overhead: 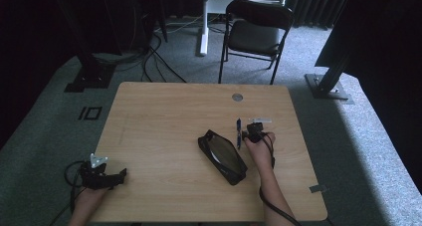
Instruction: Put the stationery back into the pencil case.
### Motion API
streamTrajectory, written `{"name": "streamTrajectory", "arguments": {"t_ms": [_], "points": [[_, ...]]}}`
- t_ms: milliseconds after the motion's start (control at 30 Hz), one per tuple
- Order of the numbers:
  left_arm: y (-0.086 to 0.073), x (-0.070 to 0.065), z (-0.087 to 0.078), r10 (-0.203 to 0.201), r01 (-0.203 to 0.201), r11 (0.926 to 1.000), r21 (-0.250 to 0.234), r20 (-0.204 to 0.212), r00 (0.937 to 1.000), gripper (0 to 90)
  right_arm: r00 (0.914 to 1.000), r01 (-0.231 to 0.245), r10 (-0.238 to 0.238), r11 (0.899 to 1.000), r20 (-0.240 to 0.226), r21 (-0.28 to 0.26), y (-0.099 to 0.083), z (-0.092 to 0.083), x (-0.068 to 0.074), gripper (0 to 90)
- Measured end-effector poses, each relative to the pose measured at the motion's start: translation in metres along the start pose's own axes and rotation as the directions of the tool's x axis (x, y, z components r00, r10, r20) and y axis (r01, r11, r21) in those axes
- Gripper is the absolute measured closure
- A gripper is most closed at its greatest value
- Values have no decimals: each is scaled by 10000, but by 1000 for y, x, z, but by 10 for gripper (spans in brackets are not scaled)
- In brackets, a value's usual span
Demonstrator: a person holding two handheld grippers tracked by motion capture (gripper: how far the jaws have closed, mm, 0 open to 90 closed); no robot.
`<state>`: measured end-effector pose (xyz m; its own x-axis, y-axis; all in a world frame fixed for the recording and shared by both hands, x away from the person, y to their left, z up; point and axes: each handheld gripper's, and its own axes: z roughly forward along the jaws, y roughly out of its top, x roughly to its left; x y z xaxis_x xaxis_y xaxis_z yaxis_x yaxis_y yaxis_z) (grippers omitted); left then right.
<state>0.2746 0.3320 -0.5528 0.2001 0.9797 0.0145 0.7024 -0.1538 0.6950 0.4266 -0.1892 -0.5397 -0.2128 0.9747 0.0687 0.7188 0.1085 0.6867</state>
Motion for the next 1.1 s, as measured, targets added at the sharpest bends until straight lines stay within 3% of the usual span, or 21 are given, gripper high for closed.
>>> {"name": "streamTrajectory", "arguments": {"t_ms": [333, 1100], "points": [[0, 0, 0, 1, -1, 10000, 1, -1, 10000, 4, 9996, -281, 282, 9993, 27, -252, 3, -13, -12, 686], [0, 0, 0, 8, -8, 10000, 8, 0, 10000, 4, 9997, -111, 94, 9972, -238, -734, 5, -47, -17, 685]]}}
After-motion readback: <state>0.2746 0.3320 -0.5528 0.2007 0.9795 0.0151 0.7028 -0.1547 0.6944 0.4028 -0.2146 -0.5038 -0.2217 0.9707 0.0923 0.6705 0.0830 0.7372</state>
